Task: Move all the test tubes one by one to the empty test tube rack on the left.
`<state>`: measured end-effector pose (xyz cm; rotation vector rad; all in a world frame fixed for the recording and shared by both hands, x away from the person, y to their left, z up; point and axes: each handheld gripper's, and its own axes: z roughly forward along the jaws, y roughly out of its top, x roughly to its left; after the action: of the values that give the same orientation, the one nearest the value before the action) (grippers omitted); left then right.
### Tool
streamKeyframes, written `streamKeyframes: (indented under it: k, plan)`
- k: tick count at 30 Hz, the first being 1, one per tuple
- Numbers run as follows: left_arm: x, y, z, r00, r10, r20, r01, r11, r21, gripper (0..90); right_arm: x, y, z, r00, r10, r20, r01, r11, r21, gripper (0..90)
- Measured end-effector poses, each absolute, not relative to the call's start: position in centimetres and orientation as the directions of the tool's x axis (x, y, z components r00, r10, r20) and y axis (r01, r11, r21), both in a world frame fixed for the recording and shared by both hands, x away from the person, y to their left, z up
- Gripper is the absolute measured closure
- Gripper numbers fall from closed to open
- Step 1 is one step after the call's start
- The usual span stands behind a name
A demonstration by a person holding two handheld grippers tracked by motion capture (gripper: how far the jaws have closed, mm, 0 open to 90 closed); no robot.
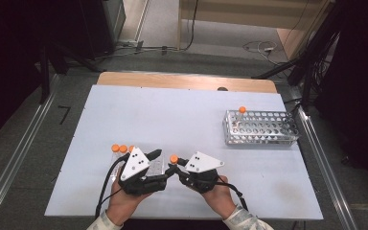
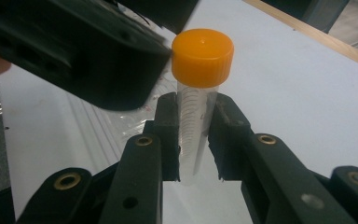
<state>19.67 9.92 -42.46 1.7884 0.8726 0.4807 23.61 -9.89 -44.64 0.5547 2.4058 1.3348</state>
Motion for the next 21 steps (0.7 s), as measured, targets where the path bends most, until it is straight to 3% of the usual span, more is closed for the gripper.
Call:
streamKeyframes:
  k: [12,21]
  plan:
    - [19.62,9.45,-42.73,0.665,0.744,-0.064,0.322,-0.208,0.924,62.1,23.40,-9.52,-44.86,-0.878,0.468,-0.097,0.171,0.496,0.851,71.8]
    - [19.63,9.48,-42.85,0.667,0.743,-0.058,0.318,-0.214,0.923,69.0,23.25,-9.44,-44.86,-0.880,0.466,-0.094,0.173,0.498,0.850,71.8]
